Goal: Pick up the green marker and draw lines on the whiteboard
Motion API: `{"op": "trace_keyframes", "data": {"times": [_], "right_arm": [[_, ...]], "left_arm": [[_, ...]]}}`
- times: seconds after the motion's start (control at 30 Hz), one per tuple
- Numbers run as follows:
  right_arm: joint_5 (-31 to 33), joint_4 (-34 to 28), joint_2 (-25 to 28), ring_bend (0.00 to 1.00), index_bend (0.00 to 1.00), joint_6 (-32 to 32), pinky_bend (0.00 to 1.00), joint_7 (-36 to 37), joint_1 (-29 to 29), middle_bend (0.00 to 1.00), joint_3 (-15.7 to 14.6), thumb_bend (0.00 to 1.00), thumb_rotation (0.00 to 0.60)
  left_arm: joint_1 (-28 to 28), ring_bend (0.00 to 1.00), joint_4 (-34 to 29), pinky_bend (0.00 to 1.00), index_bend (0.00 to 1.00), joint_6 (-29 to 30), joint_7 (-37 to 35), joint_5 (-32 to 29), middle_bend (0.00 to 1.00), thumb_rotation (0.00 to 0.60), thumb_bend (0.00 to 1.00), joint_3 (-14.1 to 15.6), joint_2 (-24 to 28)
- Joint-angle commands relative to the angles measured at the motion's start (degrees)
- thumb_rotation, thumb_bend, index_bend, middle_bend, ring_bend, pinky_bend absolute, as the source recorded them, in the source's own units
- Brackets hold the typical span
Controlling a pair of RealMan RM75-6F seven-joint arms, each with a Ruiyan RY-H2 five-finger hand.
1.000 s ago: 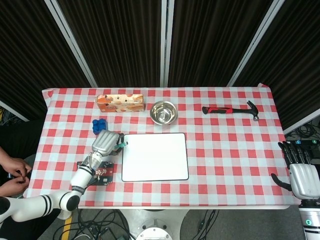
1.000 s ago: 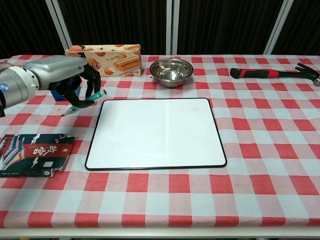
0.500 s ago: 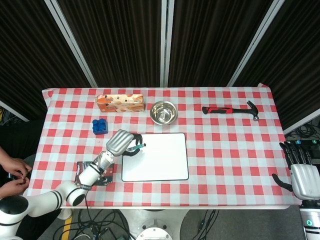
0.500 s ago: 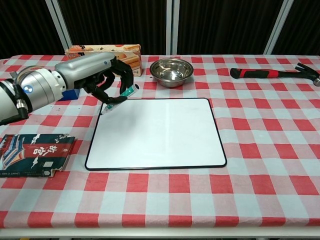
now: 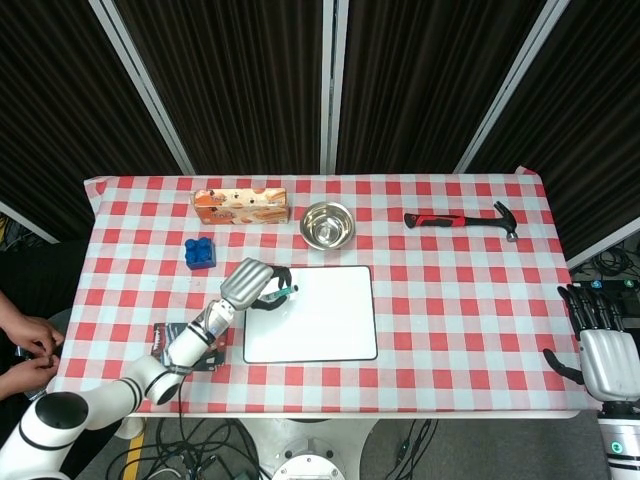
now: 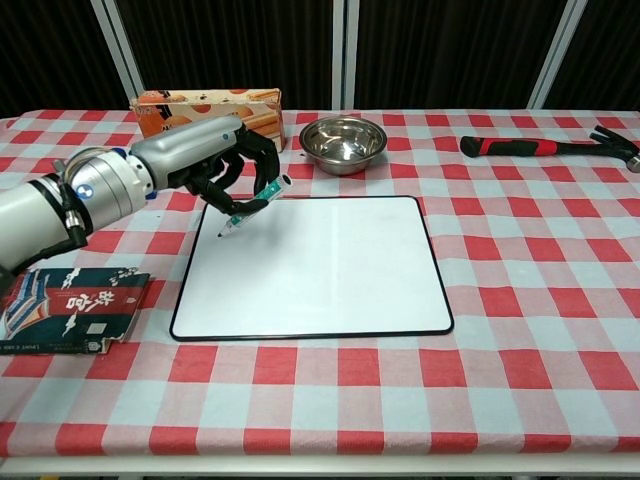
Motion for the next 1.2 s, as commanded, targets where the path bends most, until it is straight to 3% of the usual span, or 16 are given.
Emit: {"op": "trace_keyframes", "data": {"times": [0.03,0.7,0.87,1.2], "right_arm": [[0.1,-0.1,0.0,0.0,0.0,-0.1,0.0,-0.1,0.0,0.07,0.0,0.13,0.6],[1.3,0.4,0.6,0.0,0.0,-0.3,0.0,0.7,-0.5,0.07,0.2,0.14,0.6],[0.9,0.3,0.7,0.0,0.0,0.0,0.0,0.8,-0.5,0.07,0.2,0.14,0.6],[-0.3,0.2,0.3,0.0,0.0,-0.2,0.0,0.8,-0.1,0.07,-0.1,0.14,0.6]], "left_arm": [[0.0,0.76,1.6,1.0,0.56,0.1,-1.2,0.0,0.62,0.6,0.45,0.2,-1.0],[-5.4,0.76,8.4,1.0,0.56,-0.4,-6.2,-0.1,0.62,0.6,0.45,-2.5,-9.2],[-5.1,0.76,6.3,1.0,0.56,2.1,-6.1,0.6,0.62,0.6,0.45,-2.3,-7.8],[-0.3,0.76,1.6,1.0,0.56,3.4,-3.2,0.5,0.62,0.6,0.45,1.1,-3.0]]}}
